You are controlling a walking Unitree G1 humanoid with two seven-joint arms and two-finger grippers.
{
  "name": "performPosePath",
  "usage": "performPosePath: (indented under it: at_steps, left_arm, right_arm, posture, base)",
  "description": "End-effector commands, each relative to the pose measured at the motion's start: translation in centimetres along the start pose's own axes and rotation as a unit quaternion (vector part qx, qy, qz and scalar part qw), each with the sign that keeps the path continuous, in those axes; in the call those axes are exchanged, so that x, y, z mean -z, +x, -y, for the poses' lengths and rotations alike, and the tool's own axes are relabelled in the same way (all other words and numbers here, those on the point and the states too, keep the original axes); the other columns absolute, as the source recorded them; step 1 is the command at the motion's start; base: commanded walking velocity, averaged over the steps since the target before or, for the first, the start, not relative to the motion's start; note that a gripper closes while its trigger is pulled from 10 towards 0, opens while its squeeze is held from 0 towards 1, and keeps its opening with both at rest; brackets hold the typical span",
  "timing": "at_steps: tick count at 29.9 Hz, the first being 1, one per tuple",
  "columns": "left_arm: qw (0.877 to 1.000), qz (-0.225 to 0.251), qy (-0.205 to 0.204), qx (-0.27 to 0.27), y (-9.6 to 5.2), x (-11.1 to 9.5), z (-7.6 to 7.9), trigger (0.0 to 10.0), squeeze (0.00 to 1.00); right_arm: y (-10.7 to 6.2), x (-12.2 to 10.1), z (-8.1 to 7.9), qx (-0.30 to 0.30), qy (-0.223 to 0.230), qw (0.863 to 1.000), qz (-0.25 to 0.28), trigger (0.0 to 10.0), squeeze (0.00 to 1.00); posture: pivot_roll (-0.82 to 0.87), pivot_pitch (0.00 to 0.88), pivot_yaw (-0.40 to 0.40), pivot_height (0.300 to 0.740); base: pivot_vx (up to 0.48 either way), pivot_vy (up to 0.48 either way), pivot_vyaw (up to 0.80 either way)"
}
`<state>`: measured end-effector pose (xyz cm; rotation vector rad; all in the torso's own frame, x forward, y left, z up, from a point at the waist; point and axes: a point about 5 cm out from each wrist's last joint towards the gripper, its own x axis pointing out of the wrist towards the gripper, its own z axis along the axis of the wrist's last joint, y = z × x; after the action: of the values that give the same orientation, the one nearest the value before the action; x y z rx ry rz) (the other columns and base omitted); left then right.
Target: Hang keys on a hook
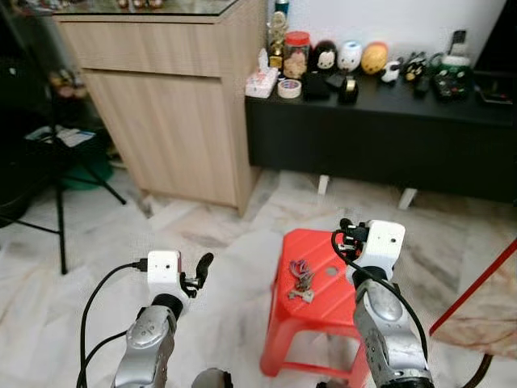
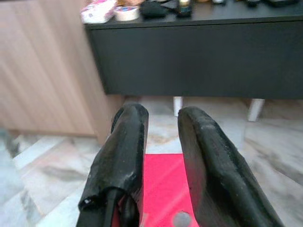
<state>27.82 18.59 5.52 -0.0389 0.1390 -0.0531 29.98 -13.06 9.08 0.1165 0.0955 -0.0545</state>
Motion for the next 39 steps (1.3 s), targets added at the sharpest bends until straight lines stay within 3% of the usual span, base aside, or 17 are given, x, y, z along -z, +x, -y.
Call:
performPosePath:
  at_steps: [1,9,15,17,24,32,35,39]
  left_arm:
    - [1.0,0.004,-0.002,-0.003,0.0,-0.3,-0.1,10.0,0.0]
    - [1.0,0.005,-0.003,-0.002,0.1,-0.4,0.0,10.0,0.0]
    - [1.0,0.009,-0.007,0.0,0.2,-0.4,0.1,10.0,0.0]
    - [1.0,0.008,-0.008,0.004,0.2,-0.4,0.2,10.0,0.0]
    - [1.0,0.005,-0.009,0.008,0.1,-0.3,0.4,10.0,0.0]
    - [1.0,0.008,-0.012,0.009,0.0,-0.3,0.7,10.0,0.0]
    - [1.0,0.012,-0.013,0.008,-0.1,-0.5,0.7,10.0,0.0]
    - [1.0,0.012,-0.013,0.005,-0.3,-0.5,0.5,10.0,0.0]
  right_arm:
    - [-0.1,-0.3,-0.4,-0.009,-0.006,1.0,0.006,10.0,0.0]
    - [-0.1,-0.3,-0.6,-0.014,-0.009,1.0,0.006,10.0,0.0]
    - [0.0,0.2,-0.2,-0.006,-0.012,1.0,-0.014,10.0,0.0]
    - [-0.1,1.6,-0.1,-0.008,-0.039,0.997,-0.063,10.0,0.0]
    - [-0.3,4.1,-0.2,-0.042,-0.077,0.985,-0.15,10.0,0.0]
    - [1.1,5.1,0.7,-0.036,-0.094,0.985,-0.141,10.0,0.0]
    - [1.4,4.8,0.9,-0.031,-0.137,0.983,-0.115,10.0,0.0]
    - [1.4,4.9,0.3,-0.048,-0.123,0.984,-0.121,10.0,0.0]
  posture:
    - [0.08,0.063,0.027,0.646]
    - [0.08,0.058,0.026,0.646]
    - [0.08,0.053,0.025,0.646]
    - [0.08,0.055,0.025,0.646]
    - [0.08,0.067,0.022,0.646]
    - [0.1,0.081,0.012,0.646]
    - [0.11,0.087,0.009,0.646]
    - [0.1,0.094,0.007,0.646]
  base:
    - [0.315,0.0,0.0]
    - [0.312,0.0,0.7]
    - [0.138,0.0,0.0]
    - [0.0,0.0,0.0]
    - [0.0,0.0,0.0]
    - [0.0,0.0,0.0]
    - [0.0,0.0,0.0]
    - [0.0,0.0,0.0]
